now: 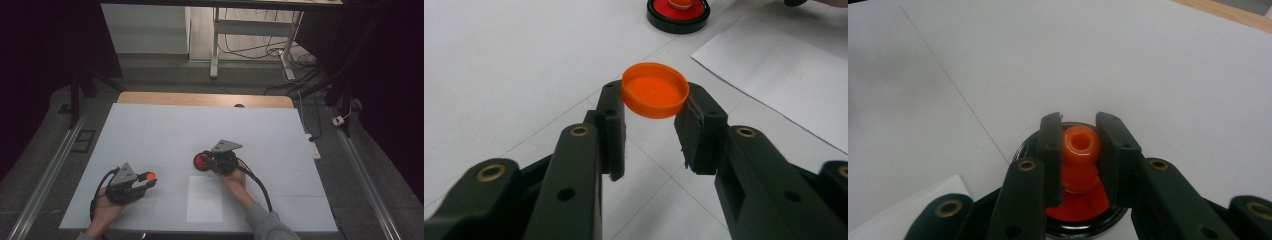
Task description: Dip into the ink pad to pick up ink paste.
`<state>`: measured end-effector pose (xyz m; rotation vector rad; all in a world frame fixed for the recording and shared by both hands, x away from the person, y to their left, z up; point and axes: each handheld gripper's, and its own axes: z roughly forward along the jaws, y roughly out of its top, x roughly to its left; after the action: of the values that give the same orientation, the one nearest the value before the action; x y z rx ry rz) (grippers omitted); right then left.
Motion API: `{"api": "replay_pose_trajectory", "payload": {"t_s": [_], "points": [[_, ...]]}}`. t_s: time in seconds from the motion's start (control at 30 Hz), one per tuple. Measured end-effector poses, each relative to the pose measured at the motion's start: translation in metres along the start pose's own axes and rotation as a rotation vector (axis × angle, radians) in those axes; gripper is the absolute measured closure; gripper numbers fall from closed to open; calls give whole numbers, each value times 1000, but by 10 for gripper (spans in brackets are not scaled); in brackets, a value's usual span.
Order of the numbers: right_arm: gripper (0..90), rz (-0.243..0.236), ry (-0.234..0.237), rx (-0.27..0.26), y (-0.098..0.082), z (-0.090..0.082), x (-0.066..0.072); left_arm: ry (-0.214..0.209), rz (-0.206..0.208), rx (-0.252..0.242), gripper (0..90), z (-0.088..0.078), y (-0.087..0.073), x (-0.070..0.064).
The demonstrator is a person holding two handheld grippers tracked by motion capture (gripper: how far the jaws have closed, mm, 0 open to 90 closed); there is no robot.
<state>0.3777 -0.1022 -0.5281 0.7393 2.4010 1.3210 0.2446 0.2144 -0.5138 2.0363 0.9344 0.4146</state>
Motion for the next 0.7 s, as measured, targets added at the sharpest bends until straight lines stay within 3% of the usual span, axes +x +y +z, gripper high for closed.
{"api": "replay_pose_trajectory", "payload": {"t_s": [0.13, 0.27, 0.7], "points": [[729, 32, 30, -6, 0, -1, -5, 3, 0, 0, 652, 0, 0, 1], [728, 92, 45, -125, 8, -17, -14, 0, -5, -3, 652, 0, 0, 2], [728, 83, 48, -169, 20, -36, -14, 0, -1, -2, 652, 1, 0, 2]]}}
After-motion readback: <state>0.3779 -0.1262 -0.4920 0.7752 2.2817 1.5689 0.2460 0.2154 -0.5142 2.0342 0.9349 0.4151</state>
